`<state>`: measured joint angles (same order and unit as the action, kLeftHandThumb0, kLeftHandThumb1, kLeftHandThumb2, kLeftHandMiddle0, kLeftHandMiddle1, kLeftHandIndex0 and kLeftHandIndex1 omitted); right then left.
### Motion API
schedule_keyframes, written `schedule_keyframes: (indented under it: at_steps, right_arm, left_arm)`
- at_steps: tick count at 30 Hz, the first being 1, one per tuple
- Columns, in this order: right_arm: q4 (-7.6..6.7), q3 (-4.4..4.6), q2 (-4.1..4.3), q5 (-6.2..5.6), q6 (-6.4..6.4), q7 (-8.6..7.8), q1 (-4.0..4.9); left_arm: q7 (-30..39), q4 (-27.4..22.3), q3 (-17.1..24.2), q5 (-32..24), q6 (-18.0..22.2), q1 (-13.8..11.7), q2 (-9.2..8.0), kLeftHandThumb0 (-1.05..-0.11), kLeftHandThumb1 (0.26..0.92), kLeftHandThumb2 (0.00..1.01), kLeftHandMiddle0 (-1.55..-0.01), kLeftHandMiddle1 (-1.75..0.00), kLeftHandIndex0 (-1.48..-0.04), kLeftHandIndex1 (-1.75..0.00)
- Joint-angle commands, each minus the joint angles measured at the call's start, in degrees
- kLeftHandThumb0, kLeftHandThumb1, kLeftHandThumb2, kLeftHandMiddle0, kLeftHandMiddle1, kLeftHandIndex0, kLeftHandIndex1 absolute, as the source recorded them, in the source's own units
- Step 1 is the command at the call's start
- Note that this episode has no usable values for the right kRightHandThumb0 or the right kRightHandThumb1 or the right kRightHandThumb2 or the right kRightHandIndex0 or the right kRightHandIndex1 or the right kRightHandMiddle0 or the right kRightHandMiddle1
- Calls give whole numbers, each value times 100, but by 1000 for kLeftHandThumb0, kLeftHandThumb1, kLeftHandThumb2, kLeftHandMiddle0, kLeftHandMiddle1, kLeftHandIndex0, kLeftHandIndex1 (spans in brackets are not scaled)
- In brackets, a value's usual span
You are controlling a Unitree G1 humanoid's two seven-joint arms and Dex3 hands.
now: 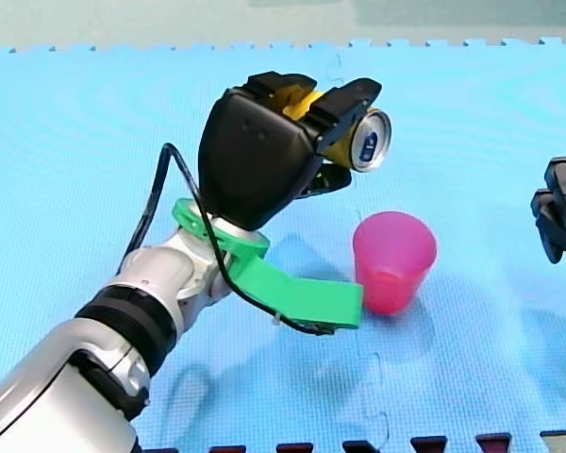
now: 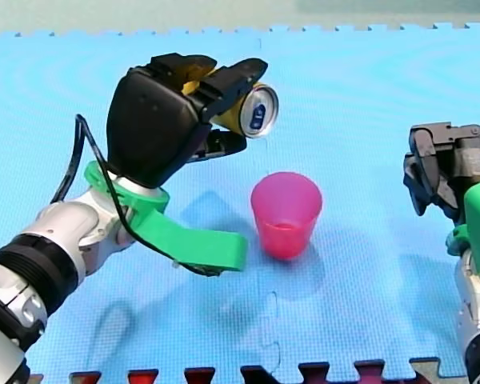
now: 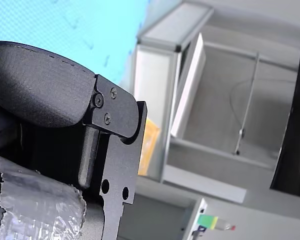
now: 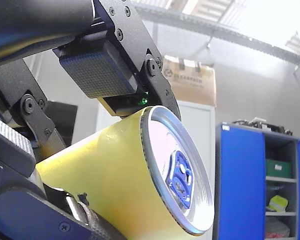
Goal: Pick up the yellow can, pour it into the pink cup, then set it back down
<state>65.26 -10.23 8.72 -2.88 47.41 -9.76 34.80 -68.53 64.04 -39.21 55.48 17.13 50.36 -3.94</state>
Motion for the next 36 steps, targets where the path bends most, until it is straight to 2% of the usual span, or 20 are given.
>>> schedule_keyframes:
  at_steps: [1,5,9,11,16,21,29,33,36]
  right_arm:
    - [8,-10,37,-9,25,4,-11]
    - [5,-19,34,-34,7,-29,-16]
    - [-1,-39,40,-70,10,-77,-32]
    - [0,-50,43,-82,12,-90,-39]
    - [-15,-46,47,-65,-9,-64,-48]
    - [-10,-44,57,-59,-19,-53,-44]
    - [2,-39,88,-48,-52,-36,-36]
    - [-7,-41,94,-51,-83,-30,-37]
    - [-4,-43,94,-50,-116,-11,-32]
  left_arm:
    - [-64,29,27,-62,8,57,-8,-302,795,0,-1353,-1,-1254,0]
    - [-16,31,142,-231,129,23,8,-305,794,0,-1348,0,-1252,0]
    - [407,50,625,-942,771,-104,-4,-348,795,0,-1351,-2,-1229,0]
    - [524,120,782,-1161,905,-128,22,-377,791,0,-1346,0,-1227,0]
    - [636,253,961,-1380,1155,-151,22,-380,746,0,-1327,-3,-1233,-3]
    - [902,298,1332,-1835,1651,-269,87,-374,729,-1,-1355,-16,-1247,-8]
    - [1499,214,1776,-2348,1988,-461,171,-371,711,0,-1379,-20,-1266,-8]
    - [1888,124,1994,-2606,2112,-642,187,-366,711,0,-1382,-17,-1265,-5]
    - [2470,72,2282,-3022,2296,-826,203,-365,715,2,-1382,-14,-1254,-1]
